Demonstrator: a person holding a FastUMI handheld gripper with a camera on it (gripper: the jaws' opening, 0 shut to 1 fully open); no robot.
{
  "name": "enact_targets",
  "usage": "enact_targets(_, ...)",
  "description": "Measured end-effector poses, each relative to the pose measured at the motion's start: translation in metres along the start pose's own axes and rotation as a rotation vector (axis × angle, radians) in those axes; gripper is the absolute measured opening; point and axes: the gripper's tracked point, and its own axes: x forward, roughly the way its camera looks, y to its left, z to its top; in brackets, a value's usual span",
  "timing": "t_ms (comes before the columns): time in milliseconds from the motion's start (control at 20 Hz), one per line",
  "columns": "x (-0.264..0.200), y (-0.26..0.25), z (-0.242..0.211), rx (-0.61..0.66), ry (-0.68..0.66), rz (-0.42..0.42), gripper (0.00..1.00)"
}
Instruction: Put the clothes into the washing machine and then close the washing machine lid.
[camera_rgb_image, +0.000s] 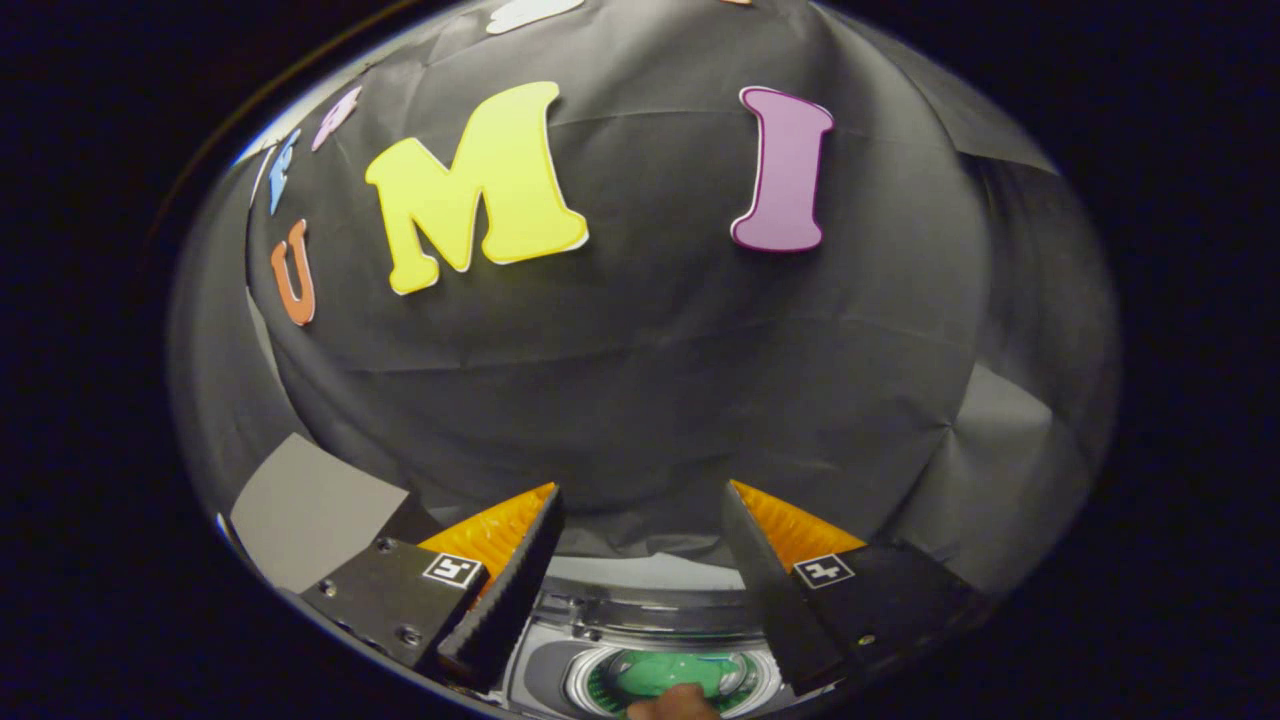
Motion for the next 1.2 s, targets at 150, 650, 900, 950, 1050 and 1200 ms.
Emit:
enact_targets(150,0.010,0.011,-0.010,-0.001,0.005,0.001,0.98)
enact_targets(650,0.009,0.003,-0.044,0.011,0.007,-0.075,0.98)
enact_targets(900,0.000,0.004,-0.048,0.017,0.009,-0.091,0.98)
enact_targets(950,-0.003,0.004,-0.050,0.012,0.011,-0.095,0.98)
enact_targets(1050,-0.007,0.005,-0.052,0.006,0.006,-0.104,0.98)
enact_targets(1200,-0.017,0.006,-0.056,-0.001,-0.007,-0.106,0.98)
